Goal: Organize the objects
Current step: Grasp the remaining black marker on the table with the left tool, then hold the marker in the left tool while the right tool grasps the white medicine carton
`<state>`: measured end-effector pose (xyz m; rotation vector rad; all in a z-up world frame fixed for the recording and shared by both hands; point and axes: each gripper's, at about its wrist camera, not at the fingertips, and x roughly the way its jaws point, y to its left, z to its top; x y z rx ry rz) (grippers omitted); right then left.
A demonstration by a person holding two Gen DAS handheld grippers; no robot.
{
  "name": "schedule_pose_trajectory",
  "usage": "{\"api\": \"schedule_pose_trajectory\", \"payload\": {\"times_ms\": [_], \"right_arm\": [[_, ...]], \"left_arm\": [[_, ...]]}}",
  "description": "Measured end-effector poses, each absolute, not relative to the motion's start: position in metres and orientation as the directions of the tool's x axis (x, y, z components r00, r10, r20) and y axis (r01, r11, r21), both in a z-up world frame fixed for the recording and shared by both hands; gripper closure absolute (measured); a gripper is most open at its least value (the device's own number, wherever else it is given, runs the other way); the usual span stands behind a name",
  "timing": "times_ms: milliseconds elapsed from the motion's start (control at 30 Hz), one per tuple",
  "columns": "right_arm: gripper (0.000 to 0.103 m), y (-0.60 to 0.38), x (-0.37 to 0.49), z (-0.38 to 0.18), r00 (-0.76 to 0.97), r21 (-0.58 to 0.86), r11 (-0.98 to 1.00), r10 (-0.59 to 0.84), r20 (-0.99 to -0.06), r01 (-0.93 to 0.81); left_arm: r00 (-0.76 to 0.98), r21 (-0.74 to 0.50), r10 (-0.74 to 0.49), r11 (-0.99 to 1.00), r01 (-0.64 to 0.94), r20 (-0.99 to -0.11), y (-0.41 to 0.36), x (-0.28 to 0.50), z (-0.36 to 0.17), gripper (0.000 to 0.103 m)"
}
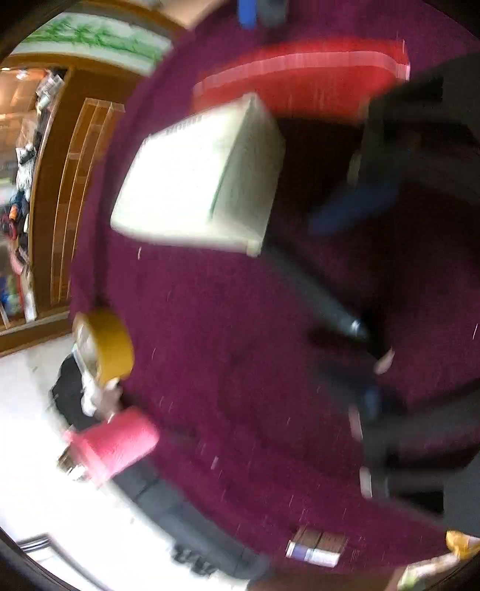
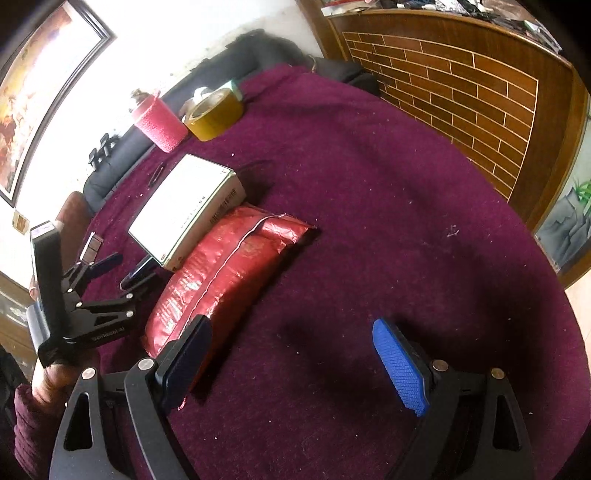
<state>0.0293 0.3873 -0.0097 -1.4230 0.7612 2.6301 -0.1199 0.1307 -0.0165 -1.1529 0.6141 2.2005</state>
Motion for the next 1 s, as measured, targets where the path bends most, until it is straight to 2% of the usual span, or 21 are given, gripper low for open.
{"api": "schedule_pose_trajectory", "payload": {"times_ms": [33,100,300,500,633,800,933,1000], "right_arm": [[0.011,0.387,0.029,-0.009,-0.574,0.392,-0.878,-0.177,-0.799,-0.275],[0.011,0.385,0.028,-0.008,-0.576,0.395,-0.878,-0.180,-0.797,-0.271],[0.011,0.380,0.029,-0.006,-0.581,0.400,-0.879,-0.188,-0.792,-0.260],[0.011,0.383,0.028,-0.007,-0.578,0.414,-0.869,-0.196,-0.792,-0.272],[0.011,0.375,0.015,0.002,-0.580,0.404,-0.880,-0.199,-0.790,-0.248],[0.011,0.366,-0.025,0.014,-0.572,0.481,-0.848,-0.284,-0.769,-0.225],[0.010,0.357,-0.064,0.016,-0.544,0.486,-0.838,-0.294,-0.786,-0.250],[0.010,0.350,-0.086,0.012,-0.500,0.432,-0.858,-0.255,-0.827,-0.277]], "left_arm": [[-0.450,0.119,0.273,-0.734,-0.669,-0.850,0.132,-0.119,-0.017,0.085],[-0.457,0.135,0.258,-0.734,-0.665,-0.851,0.134,-0.109,-0.018,0.089],[-0.409,0.020,0.311,-0.775,-0.631,-0.858,0.102,-0.085,-0.017,0.089],[-0.405,-0.044,0.330,-0.818,-0.574,-0.853,0.070,-0.047,-0.011,0.089],[-0.434,-0.054,0.322,-0.849,-0.526,-0.841,0.056,-0.027,-0.003,0.089],[-0.435,-0.048,0.305,-0.860,-0.509,-0.848,0.060,-0.019,-0.011,0.089],[-0.444,-0.040,0.295,-0.865,-0.500,-0.846,0.070,-0.023,-0.016,0.089],[-0.448,-0.041,0.297,-0.866,-0.498,-0.843,0.075,-0.027,-0.016,0.081]]}}
